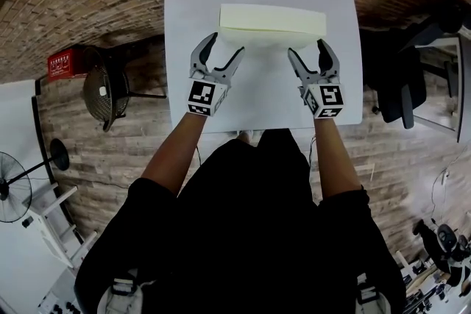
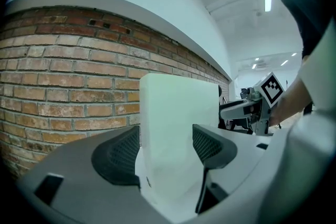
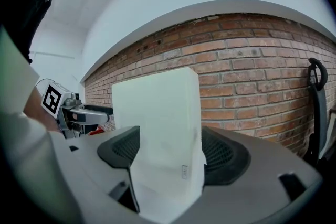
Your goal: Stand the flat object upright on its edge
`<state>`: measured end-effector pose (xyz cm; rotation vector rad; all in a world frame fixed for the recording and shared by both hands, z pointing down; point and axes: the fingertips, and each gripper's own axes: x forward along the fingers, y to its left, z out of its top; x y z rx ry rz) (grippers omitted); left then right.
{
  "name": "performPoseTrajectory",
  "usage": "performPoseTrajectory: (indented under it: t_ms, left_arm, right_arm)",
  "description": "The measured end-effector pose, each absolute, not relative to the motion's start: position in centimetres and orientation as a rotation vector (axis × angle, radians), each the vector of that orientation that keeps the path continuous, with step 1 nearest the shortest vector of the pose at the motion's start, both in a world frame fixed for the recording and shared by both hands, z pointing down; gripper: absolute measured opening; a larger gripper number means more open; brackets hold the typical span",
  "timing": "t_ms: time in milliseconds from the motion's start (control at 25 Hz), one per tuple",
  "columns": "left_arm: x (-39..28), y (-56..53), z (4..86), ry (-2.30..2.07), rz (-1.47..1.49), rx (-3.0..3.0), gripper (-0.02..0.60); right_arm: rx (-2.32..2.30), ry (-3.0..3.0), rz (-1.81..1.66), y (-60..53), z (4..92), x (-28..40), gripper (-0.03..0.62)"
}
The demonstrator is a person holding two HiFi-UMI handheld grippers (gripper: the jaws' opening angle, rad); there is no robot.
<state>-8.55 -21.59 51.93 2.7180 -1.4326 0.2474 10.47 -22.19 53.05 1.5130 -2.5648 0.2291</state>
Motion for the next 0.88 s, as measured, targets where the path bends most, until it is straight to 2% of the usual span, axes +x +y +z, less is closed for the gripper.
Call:
performPoseTrajectory:
  t_ms: [880]
  left_arm:
    - [-9.5,-17.3,43.5,-1.367,0.131,2.812,0.305]
  right_arm:
    - [1.539,-2.61,0.11,-16.6,45.5,8.9,0.368]
